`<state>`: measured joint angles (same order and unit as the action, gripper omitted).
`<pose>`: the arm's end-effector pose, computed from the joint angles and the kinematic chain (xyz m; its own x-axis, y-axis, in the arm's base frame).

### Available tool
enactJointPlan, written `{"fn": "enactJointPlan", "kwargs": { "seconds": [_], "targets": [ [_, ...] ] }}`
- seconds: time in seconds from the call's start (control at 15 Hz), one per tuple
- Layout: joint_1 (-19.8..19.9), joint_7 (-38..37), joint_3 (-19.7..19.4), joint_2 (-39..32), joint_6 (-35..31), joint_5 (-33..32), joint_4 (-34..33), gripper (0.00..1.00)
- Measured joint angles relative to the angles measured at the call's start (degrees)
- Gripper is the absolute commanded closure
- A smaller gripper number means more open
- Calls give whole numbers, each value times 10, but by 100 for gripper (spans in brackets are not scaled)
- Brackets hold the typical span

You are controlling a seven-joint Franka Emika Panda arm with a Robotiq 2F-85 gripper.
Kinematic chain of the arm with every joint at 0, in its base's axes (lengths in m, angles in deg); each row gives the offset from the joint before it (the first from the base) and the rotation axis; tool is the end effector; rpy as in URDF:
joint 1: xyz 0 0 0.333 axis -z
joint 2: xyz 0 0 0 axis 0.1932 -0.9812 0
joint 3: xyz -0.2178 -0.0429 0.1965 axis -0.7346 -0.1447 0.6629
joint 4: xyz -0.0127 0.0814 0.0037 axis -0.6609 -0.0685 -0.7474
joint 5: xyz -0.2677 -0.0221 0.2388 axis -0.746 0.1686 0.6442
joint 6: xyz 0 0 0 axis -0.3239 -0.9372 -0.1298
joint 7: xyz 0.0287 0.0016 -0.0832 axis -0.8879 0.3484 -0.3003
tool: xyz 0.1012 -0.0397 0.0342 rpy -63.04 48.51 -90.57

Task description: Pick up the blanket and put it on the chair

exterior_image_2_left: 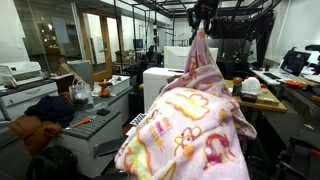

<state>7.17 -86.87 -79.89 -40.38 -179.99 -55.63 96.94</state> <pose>0.5022 0.1077 0.5283 0.8089 -0.5845 0.0639 -0.5421 -0.7834 -0.3039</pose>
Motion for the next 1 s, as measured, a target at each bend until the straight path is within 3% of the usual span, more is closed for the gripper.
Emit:
{"fn": "enactJointPlan", "kwargs": {
  "seconds": [0.53, 1.0],
  "targets": [
    [-44, 23, 43, -23, 1, 4, -105, 99],
    [-80, 74, 67, -63, 1, 66, -191, 99]
  ]
}}
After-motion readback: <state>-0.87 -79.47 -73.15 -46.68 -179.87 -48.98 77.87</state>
